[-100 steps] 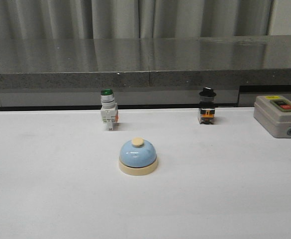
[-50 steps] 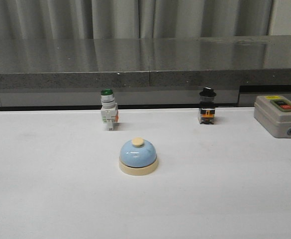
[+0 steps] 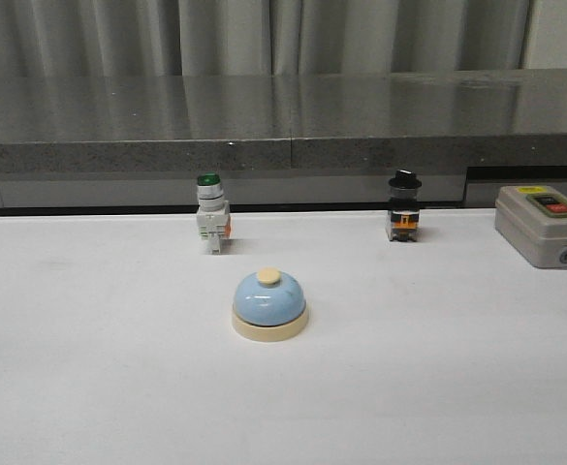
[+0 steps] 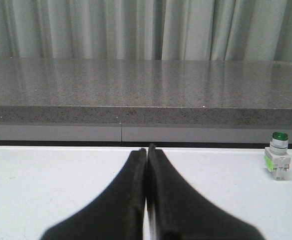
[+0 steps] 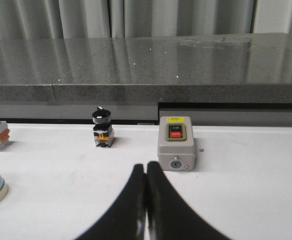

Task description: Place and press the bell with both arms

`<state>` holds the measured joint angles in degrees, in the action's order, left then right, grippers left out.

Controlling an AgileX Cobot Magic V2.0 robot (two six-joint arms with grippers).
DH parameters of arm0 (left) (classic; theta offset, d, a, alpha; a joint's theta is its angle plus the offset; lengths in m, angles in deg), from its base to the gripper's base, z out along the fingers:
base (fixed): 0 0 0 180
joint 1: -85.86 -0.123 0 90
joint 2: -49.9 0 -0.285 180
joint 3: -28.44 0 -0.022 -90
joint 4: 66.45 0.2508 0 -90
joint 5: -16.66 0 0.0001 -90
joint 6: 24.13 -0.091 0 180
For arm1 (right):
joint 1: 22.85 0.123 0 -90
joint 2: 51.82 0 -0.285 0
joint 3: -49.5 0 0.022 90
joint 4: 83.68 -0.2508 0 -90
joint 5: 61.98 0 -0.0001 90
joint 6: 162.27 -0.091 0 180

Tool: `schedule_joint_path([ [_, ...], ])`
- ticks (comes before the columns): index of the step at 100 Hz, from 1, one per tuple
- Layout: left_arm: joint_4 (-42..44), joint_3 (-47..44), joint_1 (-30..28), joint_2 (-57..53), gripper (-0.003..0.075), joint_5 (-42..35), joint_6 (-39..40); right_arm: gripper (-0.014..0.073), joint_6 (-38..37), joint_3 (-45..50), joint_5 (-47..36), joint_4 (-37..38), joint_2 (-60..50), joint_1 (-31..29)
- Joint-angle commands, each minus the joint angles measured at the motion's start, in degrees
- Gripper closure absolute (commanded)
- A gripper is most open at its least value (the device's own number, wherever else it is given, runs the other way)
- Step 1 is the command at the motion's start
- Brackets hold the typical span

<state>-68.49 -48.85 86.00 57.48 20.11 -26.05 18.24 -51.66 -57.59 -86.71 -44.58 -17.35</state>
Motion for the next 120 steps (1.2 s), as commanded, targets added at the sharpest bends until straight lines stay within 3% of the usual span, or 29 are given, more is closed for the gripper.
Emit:
schedule_joint_path([
  [1, -0.4, -2.3, 0.5, -1.8, 0.0740, -4.2, 0.4, 0.0653, 0.2, -1.1, -5.0, 0.4, -1.0, -0.2],
  [12, -0.4, -2.3, 0.5, -1.8, 0.0740, -4.2, 0.4, 0.0653, 0.2, -3.1, -4.4, 0.4, -0.7, -0.2],
  [34, -0.4, -2.3, 0.5, -1.8, 0.0740, -4.2, 0.4, 0.0653, 0.2, -12.3, 5.1, 0.4, 2.4, -0.2],
  [73, -0.4, -2.3, 0.5, -1.8, 0.0740, -4.2, 0.4, 0.0653, 0.2, -27.5, 13.6, 0.9, 28.8, 0.3],
  [95, -0.4, -2.3, 0.5, -1.8, 0.0740, -4.2, 0.4, 0.0653, 0.2, -35.5, 15.9, 0.9, 42.4, 6.2],
  [120, -0.4, -2.3, 0.5, -1.8, 0.0740, -4.2, 0.4, 0.0653, 0.2, -48.9, 22.4, 0.9, 58.3, 16.9],
])
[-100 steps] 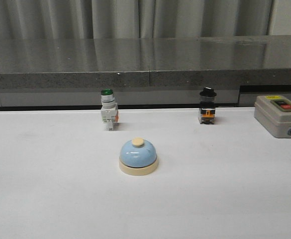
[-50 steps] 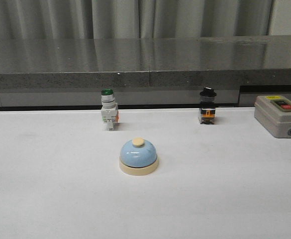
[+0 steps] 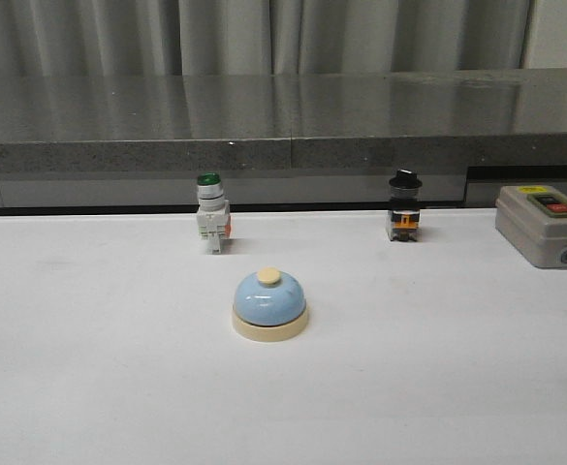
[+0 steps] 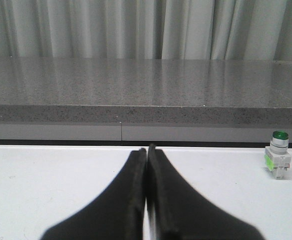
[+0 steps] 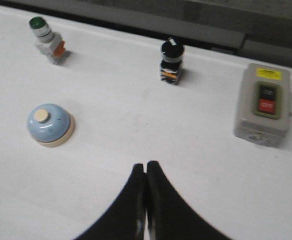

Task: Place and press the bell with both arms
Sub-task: 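Move the closed right gripper above the bell's cream button, then press down on the bell button with the closed right gripper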

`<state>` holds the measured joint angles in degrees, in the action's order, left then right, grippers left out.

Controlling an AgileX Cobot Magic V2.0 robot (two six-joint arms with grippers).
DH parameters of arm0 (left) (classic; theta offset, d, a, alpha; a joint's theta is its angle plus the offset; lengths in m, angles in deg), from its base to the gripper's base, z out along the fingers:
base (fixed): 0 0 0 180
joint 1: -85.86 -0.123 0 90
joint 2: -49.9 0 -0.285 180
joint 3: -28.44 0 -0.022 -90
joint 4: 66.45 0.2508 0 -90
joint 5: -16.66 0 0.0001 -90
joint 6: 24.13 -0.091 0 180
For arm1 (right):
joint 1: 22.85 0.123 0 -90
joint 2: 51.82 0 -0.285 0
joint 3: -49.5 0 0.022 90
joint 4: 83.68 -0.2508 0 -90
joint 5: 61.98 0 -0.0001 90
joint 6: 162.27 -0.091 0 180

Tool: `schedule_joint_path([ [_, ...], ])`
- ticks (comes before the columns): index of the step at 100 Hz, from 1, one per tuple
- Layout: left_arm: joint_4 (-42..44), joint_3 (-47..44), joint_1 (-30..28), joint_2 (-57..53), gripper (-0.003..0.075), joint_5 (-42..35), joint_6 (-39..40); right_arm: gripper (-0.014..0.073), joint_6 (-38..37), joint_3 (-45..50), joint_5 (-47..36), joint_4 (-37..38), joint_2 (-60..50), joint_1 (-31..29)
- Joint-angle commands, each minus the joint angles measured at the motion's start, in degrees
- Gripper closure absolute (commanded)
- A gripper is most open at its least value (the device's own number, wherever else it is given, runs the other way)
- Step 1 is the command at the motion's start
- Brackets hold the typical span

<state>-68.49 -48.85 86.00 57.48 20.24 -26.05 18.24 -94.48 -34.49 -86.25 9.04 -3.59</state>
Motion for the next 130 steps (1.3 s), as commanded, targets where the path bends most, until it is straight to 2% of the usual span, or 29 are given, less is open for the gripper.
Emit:
schedule_joint_path([
  [1, -0.4, -2.3, 0.5, -1.8, 0.0740, -4.3, 0.4, 0.0653, 0.2, -6.5, -0.5, 0.5, 5.6, 3.4],
  [34, -0.4, -2.3, 0.5, -1.8, 0.0740, -4.3, 0.4, 0.0653, 0.2, -25.6, 10.7, 0.4, 27.1, 14.2],
  [53, -0.4, -2.3, 0.5, -1.8, 0.0740, -4.3, 0.4, 0.0653, 0.3, -33.7, 13.8, 0.4, 37.4, 18.5],
  [82, -0.4, -2.3, 0.5, -1.8, 0.0740, -4.3, 0.4, 0.0653, 1.6, -41.7, 15.8, 0.5, 48.3, 19.2],
  [130, -0.4, -2.3, 0.5, -1.8, 0.0740, -4.3, 0.4, 0.0653, 2.0, -46.2, 14.6, 3.7, 57.6, 19.0],
])
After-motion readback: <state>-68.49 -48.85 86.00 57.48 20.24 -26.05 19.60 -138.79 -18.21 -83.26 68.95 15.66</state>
